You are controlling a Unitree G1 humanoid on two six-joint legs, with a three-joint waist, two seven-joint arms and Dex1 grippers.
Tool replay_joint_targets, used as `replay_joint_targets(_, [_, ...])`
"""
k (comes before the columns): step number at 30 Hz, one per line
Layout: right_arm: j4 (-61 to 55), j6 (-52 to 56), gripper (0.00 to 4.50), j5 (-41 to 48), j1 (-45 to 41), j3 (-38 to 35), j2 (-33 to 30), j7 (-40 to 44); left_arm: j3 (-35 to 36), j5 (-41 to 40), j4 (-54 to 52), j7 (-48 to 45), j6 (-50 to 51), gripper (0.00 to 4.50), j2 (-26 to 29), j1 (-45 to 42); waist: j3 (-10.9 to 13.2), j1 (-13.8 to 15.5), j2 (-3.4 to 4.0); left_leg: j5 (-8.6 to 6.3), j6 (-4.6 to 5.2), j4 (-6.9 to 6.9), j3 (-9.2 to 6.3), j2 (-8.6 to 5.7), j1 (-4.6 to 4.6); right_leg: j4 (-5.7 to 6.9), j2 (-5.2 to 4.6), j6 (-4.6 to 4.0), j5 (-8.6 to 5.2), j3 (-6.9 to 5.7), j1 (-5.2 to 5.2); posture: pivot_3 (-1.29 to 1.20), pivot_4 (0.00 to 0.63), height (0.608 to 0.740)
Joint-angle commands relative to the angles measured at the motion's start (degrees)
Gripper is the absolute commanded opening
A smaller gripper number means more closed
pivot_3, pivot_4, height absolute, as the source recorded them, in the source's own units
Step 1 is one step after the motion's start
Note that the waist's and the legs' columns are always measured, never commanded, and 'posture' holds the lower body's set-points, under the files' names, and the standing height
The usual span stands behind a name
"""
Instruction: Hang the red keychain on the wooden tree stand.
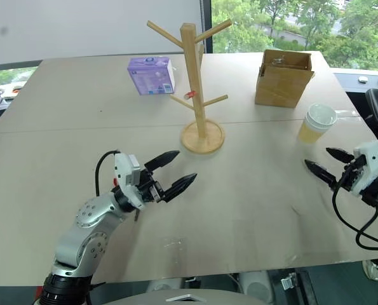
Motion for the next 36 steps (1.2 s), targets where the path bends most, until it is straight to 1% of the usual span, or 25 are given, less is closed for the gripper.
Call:
replay_joint_targets(1, [-8.5, -5.1, 4.47, 3.2, 3.3, 1.1, -2.5, 12.1, 4.3, 0.9, -2.1, 6.7, 0.8, 4.50, -1.5, 2.8, 0.0, -0.1, -0.02, 0.00, 0.00, 0.00, -0.01, 0.01, 0.02, -0.01, 0.00, 0.00, 0.00, 0.01, 0.02, 0.00, 0.150, 0.740])
replay_joint_targets(2, [-9.5, -6.0, 4.47, 3.4, 3.9, 1.6, -2.7, 14.0, 5.1, 0.5, -2.5, 8.2, 1.3, 4.50, -2.1, 3.5, 0.0, -0.1, -0.02, 0.00, 0.00, 0.00, -0.03, 0.02, 0.01, -0.03, 0.00, 0.01, 0.00, 0.00, 0.02, 0.00, 0.150, 0.740])
replay_joint_targets(3, [-10.4, -7.2, 4.47, 3.4, 4.3, 3.1, -2.9, 16.6, 6.5, 1.5, -3.5, 11.6, 1.5, 4.50, -3.2, 4.8, 0.0, -0.1, -0.07, 0.00, 0.00, 0.00, -0.03, 0.03, 0.01, -0.05, -0.01, 0.01, -0.01, 0.00, 0.04, 0.00, 0.150, 0.740])
replay_joint_targets(5, [-10.9, -8.7, 4.47, 3.1, 4.1, 4.9, -2.7, 18.9, 8.0, 3.1, -4.8, 16.0, 2.0, 4.50, -4.6, 6.2, 0.1, 0.1, -0.17, 0.00, 0.01, 0.01, -0.05, 0.03, 0.02, -0.05, -0.02, 0.03, -0.01, -0.02, 0.05, 0.00, 0.150, 0.740])
replay_joint_targets(8, [-8.9, -13.8, 4.47, 2.3, 2.0, 8.3, -0.3, 22.6, 9.7, 5.0, -9.0, 24.6, 4.8, 4.50, -8.3, 10.3, 0.0, 0.4, -0.29, 0.00, 0.01, 0.04, -0.14, 0.01, 0.00, -0.04, -0.07, 0.01, -0.01, -0.12, 0.07, 0.00, 0.150, 0.740])
replay_joint_targets(13, [0.0, -21.3, 4.47, -0.7, -2.6, 11.9, 1.3, 26.3, 7.3, 7.0, -16.9, 35.4, 11.3, 4.50, -15.0, 17.0, 0.0, 0.8, -0.39, -0.01, 0.01, 0.05, -0.14, -0.03, 0.00, -0.06, -0.09, -0.01, 0.00, -0.10, 0.11, 0.00, 0.150, 0.740])
replay_joint_targets(16, [3.3, -22.8, 4.47, -0.7, -5.2, 12.7, 1.4, 26.2, 3.6, 9.2, -21.5, 39.5, 13.9, 4.50, -17.7, 21.2, 0.0, 1.2, -0.40, -0.01, 0.01, 0.07, -0.14, -0.04, 0.01, -0.03, -0.07, -0.03, -0.01, -0.10, 0.10, 0.00, 0.150, 0.740])
replay_joint_targets(18, [4.4, -23.7, 4.47, -0.5, -5.9, 13.1, 1.3, 26.3, 3.3, 10.6, -23.5, 42.1, 15.8, 4.50, -18.8, 22.8, 0.0, 1.4, -0.39, -0.01, 0.01, 0.07, -0.15, -0.05, 0.02, -0.02, -0.08, -0.04, -0.01, -0.10, 0.11, 0.00, 0.150, 0.740])
replay_joint_targets(21, [5.5, -25.0, 4.47, -0.4, -6.1, 13.6, 1.1, 27.0, 5.5, 10.2, -22.9, 43.7, 18.1, 4.50, -19.3, 22.6, 0.0, 1.4, -0.38, 0.00, 0.01, 0.07, -0.26, -0.03, 0.00, -0.02, -0.06, -0.15, -0.07, -0.20, 0.11, 0.00, 0.150, 0.740])
replay_joint_targets(25, [5.2, -25.7, 4.47, 0.0, -5.9, 14.1, 0.8, 27.0, 7.4, 9.2, -23.2, 47.5, 22.7, 4.50, -21.5, 20.3, 0.0, 1.4, -0.38, 0.00, 0.01, 0.07, -0.24, -0.04, -0.01, -0.02, -0.06, -0.16, -0.08, -0.19, 0.11, 0.00, 0.150, 0.740])
replay_joint_targets(29, [5.0, -26.0, 4.47, 0.3, -5.4, 14.2, 0.4, 27.0, 7.2, 8.6, -24.4, 50.0, 27.2, 4.50, -23.5, 18.4, 0.0, 1.4, -0.38, 0.00, 0.01, 0.09, -0.25, -0.05, -0.01, -0.02, -0.06, -0.05, -0.01, -0.20, 0.13, 0.00, 0.150, 0.740])
replay_joint_targets(36, [4.0, -25.6, 4.47, 0.8, -5.0, 14.1, -0.5, 26.7, 5.4, 10.1, -25.7, 52.2, 36.2, 4.50, -23.0, 15.4, 0.0, 1.4, -0.38, 0.00, 0.01, 0.09, -0.26, -0.05, 0.00, -0.01, -0.06, -0.05, -0.01, -0.20, 0.14, 0.00, 0.150, 0.740])
